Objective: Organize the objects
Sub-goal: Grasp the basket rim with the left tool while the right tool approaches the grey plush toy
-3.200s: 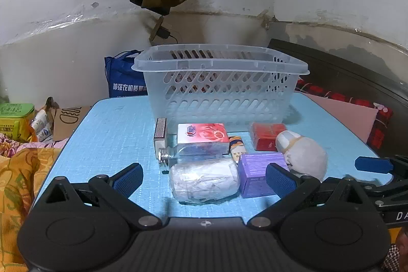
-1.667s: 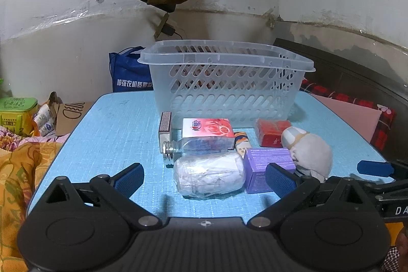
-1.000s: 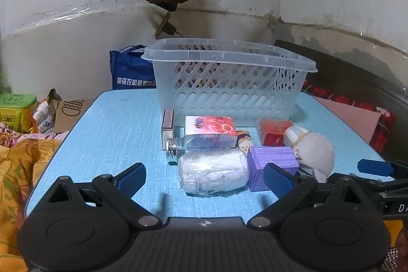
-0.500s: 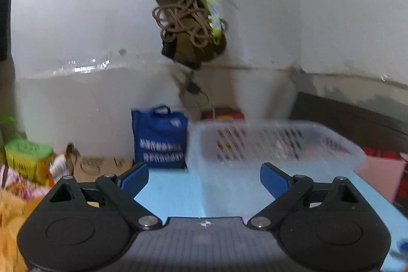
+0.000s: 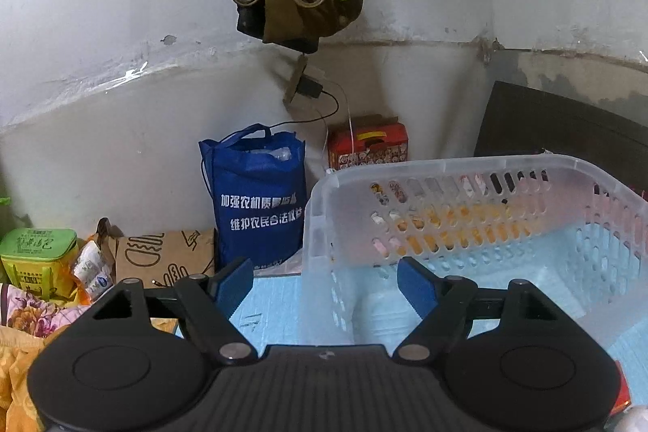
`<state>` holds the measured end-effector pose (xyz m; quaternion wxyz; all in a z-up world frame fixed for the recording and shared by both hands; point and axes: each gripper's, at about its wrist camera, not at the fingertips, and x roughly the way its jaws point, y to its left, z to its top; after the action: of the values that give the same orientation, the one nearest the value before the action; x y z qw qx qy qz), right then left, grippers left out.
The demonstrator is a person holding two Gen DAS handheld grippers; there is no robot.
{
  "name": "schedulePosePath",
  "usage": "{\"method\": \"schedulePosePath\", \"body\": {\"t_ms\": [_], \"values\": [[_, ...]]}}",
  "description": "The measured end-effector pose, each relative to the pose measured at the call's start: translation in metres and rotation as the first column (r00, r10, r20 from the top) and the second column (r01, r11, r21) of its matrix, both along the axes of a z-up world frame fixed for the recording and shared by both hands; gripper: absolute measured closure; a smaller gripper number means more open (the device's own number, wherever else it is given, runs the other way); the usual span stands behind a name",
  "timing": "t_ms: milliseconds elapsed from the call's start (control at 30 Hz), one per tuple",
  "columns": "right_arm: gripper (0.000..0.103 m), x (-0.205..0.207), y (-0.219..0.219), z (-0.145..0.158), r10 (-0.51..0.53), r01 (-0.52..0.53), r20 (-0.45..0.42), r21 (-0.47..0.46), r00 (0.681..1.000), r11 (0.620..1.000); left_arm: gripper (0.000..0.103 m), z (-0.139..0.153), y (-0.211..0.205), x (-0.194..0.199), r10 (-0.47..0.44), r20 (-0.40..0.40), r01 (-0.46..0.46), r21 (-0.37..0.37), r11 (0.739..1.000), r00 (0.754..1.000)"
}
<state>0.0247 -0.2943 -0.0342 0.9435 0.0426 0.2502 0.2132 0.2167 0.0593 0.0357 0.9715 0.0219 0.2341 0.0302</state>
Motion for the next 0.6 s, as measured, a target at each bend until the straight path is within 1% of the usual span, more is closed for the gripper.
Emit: {"method": "schedulePosePath", "body": {"t_ms": [133, 233, 333, 367, 400, 467, 567, 600], "values": [[0.0, 0.001, -0.001, -0.003, 0.0, 0.0, -0.004, 0.007, 1.0, 1.0, 0.022, 0.001, -0.002, 0.002, 0.002, 0.003, -0.002, 0.007, 1.0, 1.0], [0.0, 0.003, 0.001, -0.005, 0.003, -0.003, -0.007, 0.007, 1.0, 1.0, 0.027, -0.001, -0.002, 0.004, 0.003, 0.002, -0.003, -0.001, 1.0, 1.0], [0.0, 0.0, 0.0, -0.005, 0.009, -0.009, -0.001, 0.003, 1.0, 1.0, 0.04, -0.005, -0.002, 0.006, 0.002, -0.008, -0.002, 0.0, 1.0, 1.0], [0.0, 0.0, 0.001, -0.005, 0.01, -0.01, 0.001, 0.003, 1.0, 1.0, 0.05, -0.006, -0.001, 0.006, 0.008, -0.01, -0.008, -0.007, 1.0, 1.0], [0.0, 0.0, 0.001, -0.005, 0.012, -0.012, 0.005, 0.006, 1.0, 1.0, 0.057, -0.007, 0.0, 0.007, 0.009, -0.016, -0.009, -0.017, 1.0, 1.0], [0.0, 0.001, 0.001, -0.005, 0.015, -0.015, 0.009, 0.01, 1.0, 1.0, 0.066, -0.009, 0.003, 0.009, 0.003, -0.03, -0.004, -0.039, 0.999, 1.0], [0.0, 0.004, 0.002, -0.006, 0.02, -0.021, 0.006, 0.014, 1.0, 1.0, 0.077, -0.01, 0.006, 0.009, 0.027, -0.029, -0.028, -0.035, 0.999, 0.999], [0.0, 0.004, 0.002, -0.006, 0.024, -0.024, 0.006, 0.019, 1.0, 1.0, 0.077, -0.01, 0.007, 0.009, 0.023, -0.032, -0.024, -0.038, 0.999, 0.999]]}}
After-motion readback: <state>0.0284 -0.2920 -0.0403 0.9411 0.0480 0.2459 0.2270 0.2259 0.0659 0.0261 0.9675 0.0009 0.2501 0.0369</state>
